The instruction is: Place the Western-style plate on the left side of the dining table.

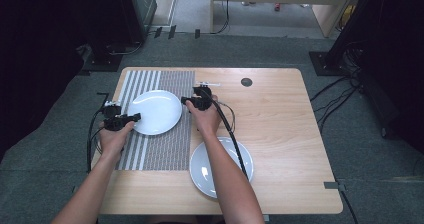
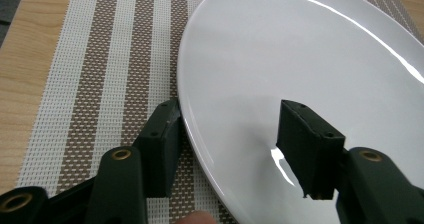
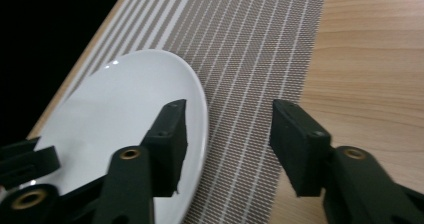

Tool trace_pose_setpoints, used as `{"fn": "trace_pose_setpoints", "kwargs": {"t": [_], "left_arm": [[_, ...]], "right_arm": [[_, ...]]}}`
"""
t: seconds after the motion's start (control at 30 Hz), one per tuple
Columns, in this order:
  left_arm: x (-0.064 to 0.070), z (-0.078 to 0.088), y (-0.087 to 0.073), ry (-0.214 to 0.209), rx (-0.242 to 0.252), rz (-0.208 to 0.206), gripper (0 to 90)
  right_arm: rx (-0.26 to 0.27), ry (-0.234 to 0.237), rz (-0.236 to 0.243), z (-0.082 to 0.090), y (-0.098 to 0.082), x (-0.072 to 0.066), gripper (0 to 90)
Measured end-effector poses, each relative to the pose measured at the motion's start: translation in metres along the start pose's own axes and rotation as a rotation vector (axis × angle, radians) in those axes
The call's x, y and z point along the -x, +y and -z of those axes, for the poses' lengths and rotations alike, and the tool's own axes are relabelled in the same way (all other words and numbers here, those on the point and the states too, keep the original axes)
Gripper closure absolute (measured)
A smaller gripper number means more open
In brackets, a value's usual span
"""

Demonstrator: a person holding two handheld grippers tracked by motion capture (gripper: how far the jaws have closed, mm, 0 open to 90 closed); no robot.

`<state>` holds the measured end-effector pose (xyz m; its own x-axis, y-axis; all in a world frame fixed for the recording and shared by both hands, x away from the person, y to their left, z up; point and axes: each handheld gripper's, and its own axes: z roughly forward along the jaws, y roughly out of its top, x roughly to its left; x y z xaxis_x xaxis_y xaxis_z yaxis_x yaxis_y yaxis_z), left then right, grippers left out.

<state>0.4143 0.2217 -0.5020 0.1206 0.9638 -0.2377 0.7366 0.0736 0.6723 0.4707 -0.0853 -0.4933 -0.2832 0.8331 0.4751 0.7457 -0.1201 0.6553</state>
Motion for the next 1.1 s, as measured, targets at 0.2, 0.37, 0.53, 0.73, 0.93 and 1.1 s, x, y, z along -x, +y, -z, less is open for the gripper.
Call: {"fn": "trace_pose_setpoints", "kwargs": {"t": [0.2,0.37,0.53,0.73,0.93,1.1], "left_arm": [[-0.001,0.009,0.003,-0.001,0.011,0.011,36.4],[-0.001,0.022,0.004,-0.012,0.024,0.048,31.9],[0.010,0.036,0.005,-0.027,0.054,0.065,20.4],[0.029,0.048,-0.002,-0.027,0.064,0.011,13.2],[0.046,0.056,-0.011,-0.058,0.063,-0.020,6.8],[0.054,0.062,-0.020,-0.062,0.069,-0.033,3.9]], "right_arm": [[0.036,-0.051,0.111,0.014,0.001,-0.001,39.4],[0.017,-0.060,0.102,0.026,-0.003,0.004,34.0],[-0.028,-0.069,0.142,0.041,-0.009,0.015,30.5],[-0.029,-0.059,0.143,0.066,-0.015,0.030,29.8],[-0.015,-0.062,0.182,0.091,-0.021,0.042,29.5],[-0.016,-0.096,0.190,0.107,-0.030,0.055,29.3]]}}
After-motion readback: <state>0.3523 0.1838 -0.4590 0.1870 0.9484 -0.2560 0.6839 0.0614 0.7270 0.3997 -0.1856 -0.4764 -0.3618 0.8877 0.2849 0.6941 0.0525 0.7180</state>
